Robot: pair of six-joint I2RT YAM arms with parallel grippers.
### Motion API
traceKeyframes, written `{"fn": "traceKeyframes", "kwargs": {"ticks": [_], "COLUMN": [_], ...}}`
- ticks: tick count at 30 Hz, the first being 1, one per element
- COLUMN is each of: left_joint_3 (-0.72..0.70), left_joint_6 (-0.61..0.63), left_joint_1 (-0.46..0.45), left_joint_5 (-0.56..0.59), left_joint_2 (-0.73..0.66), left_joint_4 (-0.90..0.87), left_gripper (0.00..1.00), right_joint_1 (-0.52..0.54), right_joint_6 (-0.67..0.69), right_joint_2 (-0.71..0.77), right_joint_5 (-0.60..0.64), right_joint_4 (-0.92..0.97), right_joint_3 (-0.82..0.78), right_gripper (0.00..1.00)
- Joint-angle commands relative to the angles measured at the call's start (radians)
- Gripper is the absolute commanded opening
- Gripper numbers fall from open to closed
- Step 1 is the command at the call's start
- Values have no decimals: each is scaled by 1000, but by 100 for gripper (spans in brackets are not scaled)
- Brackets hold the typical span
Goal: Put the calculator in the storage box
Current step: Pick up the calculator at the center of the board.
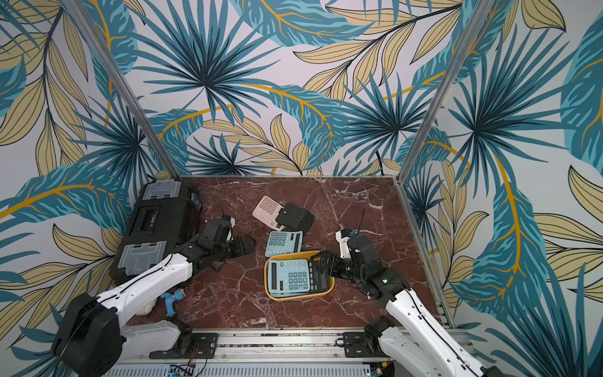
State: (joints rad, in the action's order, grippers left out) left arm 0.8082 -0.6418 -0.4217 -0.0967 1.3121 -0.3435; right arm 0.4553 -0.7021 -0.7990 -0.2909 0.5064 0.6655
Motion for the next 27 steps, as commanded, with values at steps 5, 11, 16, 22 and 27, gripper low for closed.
{"fn": "traceKeyframes", "kwargs": {"ticks": [5,11,16,22,27], "left_joint_3": [249,367,455,587,664], "left_joint_6": [126,142,151,163,163], "left_joint_1": [119,175,228,265,270], "left_joint_5": [-221,-359,-470,-630,-682], "left_joint_2": [278,444,559,680,747], "left_joint_4": [7,43,56,29,9], "left_gripper": [100,99,84,63,47], "right_joint_1": [0,-2,-2,-1,-2], "right_joint_6": [25,33,29,19,11], "right_joint_2": [-23,19,50,59,49], "right_joint_5": [-65,8,8,4,-1], "right_joint_4": [14,15,17,17,15], "right_joint_3": [-32,-58,-58,-57,-49], "right_gripper": [100,100,99,100,99]}}
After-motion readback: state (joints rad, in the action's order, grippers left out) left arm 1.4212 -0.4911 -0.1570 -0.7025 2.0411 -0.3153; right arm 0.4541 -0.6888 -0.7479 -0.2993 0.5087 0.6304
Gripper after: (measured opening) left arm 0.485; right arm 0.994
